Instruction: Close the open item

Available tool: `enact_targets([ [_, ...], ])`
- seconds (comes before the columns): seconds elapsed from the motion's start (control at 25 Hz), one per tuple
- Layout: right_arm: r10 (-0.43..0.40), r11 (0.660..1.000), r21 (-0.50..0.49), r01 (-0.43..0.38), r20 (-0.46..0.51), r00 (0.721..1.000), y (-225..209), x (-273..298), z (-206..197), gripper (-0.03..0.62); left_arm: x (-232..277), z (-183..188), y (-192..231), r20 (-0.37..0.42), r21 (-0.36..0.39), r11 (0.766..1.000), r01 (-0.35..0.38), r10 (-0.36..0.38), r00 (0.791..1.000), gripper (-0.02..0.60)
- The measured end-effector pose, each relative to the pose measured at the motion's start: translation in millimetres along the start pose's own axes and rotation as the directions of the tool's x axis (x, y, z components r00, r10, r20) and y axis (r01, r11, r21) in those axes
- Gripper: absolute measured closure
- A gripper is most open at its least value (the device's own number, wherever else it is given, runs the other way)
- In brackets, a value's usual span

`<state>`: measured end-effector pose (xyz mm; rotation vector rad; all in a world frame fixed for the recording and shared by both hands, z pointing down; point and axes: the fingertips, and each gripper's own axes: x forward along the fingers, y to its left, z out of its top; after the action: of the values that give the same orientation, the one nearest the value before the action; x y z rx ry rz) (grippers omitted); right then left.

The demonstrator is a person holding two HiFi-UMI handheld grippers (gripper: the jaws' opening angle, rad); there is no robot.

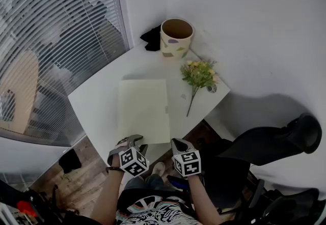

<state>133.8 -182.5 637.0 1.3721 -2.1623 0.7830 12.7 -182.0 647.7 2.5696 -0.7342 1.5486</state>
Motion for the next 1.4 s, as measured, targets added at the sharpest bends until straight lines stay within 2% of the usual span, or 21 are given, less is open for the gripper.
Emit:
enact_targets([
  [1.4, 0.007, 0.999, -0.037, -0.008, -0.012, 1.0, 1.2, 1.4, -0.8, 0.595, 0.8, 0.0, 0.2, -0.017, 0.0, 1.0, 0.018, -0.018, 1.0, 0.399],
])
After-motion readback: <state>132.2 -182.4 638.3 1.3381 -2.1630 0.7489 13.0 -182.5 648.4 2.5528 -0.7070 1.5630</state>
